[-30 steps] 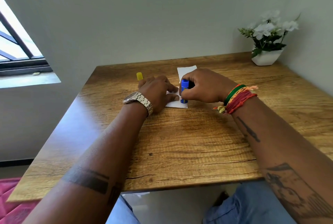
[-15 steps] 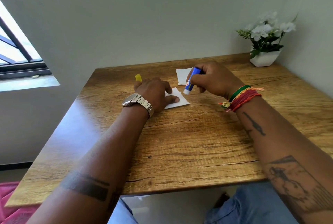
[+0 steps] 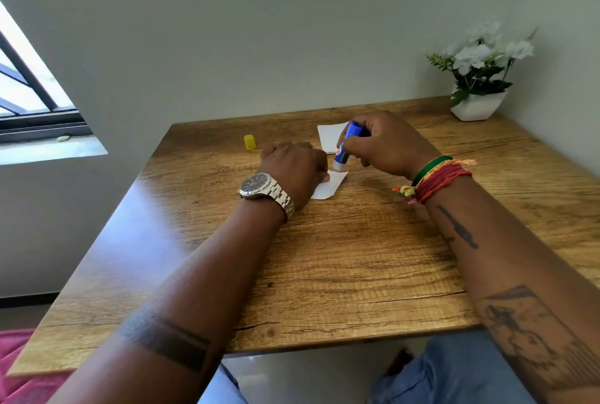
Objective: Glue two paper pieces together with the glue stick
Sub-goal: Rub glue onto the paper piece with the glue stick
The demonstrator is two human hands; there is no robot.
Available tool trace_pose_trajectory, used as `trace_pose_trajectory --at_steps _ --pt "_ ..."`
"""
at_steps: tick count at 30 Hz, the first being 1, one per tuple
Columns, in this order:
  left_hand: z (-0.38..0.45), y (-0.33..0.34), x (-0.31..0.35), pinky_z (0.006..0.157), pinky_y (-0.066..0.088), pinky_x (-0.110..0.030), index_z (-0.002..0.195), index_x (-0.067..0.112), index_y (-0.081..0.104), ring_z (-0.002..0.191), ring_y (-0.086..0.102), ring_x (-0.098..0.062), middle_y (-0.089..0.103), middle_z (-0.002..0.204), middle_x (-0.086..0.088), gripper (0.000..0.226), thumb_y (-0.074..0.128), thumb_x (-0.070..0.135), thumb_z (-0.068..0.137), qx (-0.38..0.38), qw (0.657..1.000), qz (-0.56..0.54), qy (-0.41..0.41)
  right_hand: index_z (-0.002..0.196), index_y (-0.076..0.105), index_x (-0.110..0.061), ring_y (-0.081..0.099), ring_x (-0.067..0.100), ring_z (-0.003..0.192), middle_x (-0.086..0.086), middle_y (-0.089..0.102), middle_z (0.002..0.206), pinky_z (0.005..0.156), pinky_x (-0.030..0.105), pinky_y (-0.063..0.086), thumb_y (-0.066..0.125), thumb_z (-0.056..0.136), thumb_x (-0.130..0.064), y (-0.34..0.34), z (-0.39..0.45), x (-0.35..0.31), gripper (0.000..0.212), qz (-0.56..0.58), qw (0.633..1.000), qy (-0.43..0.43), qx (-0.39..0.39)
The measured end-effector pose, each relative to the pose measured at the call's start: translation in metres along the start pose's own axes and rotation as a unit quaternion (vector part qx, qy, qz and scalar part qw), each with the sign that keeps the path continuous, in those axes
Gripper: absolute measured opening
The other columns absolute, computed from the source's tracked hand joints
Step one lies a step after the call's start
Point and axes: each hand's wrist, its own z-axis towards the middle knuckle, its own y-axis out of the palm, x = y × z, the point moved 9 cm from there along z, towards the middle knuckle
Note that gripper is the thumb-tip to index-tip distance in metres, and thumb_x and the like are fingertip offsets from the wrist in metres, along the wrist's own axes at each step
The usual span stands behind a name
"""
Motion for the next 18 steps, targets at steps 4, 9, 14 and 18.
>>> trace_pose_trajectory --at_steps 4,9,14,18 --pt "0.000 0.000 -0.002 0.093 0.038 -0.041 0.109 0.037 0.072 0.109 0.059 -0.022 0.067 0.108 0.007 0.022 0.062 0.047 0.093 -0.040 0.999 0.000 0.017 0.101 0.072 -0.013 0.068 0.036 0.082 0.014 0.071 0.092 0.080 0.052 0.060 0.066 0.086 -0.029 0.000 0.001 0.003 0.024 0.005 1.000 0.001 -0.008" --pt "-0.003 -0.001 -0.001 0.095 0.034 -0.043 0.121 0.045 0.067 0.114 0.057 -0.022 0.063 0.110 0.008 0.030 0.058 0.053 0.094 -0.054 0.998 0.013 0.019 0.101 0.071 -0.015 0.065 0.026 0.077 0.007 0.069 0.088 0.068 0.038 0.056 0.068 0.085 -0.031 0.004 0.004 0.007 0.022 -0.014 1.000 -0.005 -0.013" --pt "-0.003 0.000 -0.002 0.097 0.034 -0.045 0.122 0.048 0.065 0.116 0.056 -0.023 0.062 0.112 0.006 0.030 0.058 0.054 0.094 -0.058 0.998 0.013 0.009 0.100 0.069 -0.020 0.056 0.013 0.071 -0.003 0.063 0.082 0.059 0.026 0.043 0.072 0.082 -0.033 0.012 0.007 0.010 0.023 -0.060 0.998 -0.015 -0.022" --pt "-0.003 0.001 -0.002 0.099 0.034 -0.046 0.122 0.048 0.065 0.117 0.055 -0.023 0.062 0.112 0.006 0.031 0.058 0.055 0.093 -0.062 0.998 0.011 0.009 0.098 0.069 -0.020 0.057 0.013 0.071 -0.003 0.063 0.082 0.058 0.026 0.041 0.074 0.080 -0.036 0.016 0.008 0.006 0.025 -0.097 0.995 -0.028 -0.025"
